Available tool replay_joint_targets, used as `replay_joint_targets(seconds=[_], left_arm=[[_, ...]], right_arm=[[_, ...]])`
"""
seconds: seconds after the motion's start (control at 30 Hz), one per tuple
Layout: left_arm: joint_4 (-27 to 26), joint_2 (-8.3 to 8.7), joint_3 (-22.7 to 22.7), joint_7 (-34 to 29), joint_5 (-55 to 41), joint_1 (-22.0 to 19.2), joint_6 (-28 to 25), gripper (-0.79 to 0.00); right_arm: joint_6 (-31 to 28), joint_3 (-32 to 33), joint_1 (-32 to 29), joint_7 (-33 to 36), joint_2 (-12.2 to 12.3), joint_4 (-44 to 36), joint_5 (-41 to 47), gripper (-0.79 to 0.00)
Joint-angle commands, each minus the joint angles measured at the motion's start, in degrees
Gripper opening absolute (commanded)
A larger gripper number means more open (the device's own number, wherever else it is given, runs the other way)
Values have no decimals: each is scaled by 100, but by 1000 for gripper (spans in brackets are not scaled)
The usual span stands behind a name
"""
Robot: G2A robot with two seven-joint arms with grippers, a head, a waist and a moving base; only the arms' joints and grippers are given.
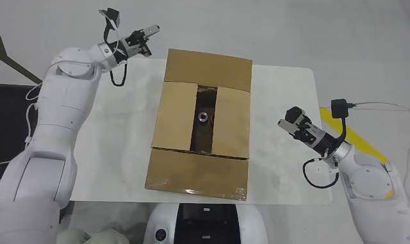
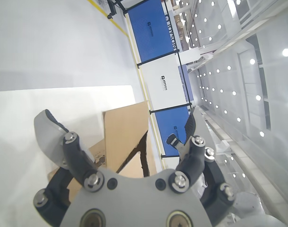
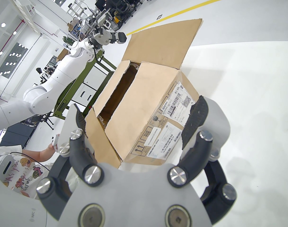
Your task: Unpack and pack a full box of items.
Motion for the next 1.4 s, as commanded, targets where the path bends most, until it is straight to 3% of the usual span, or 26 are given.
replay_joint_targets(seconds=[0.0,0.27,0.7,1.23,1.37], left_arm=[[145,-53,108,127,72,-38,-31,0],[694,-401,627,255,-146,-204,50,0],[1595,-953,1075,-259,-915,-529,447,0],[2221,-1177,776,-2187,-2169,-797,758,0],[2149,-1170,697,-2640,-2259,-831,454,0]], right_arm=[[0,0,0,0,0,0,0,0],[0,0,0,0,0,0,0,0],[0,0,0,0,0,0,0,0],[0,0,0,0,0,0,0,0],[0,0,0,0,0,0,0,0]])
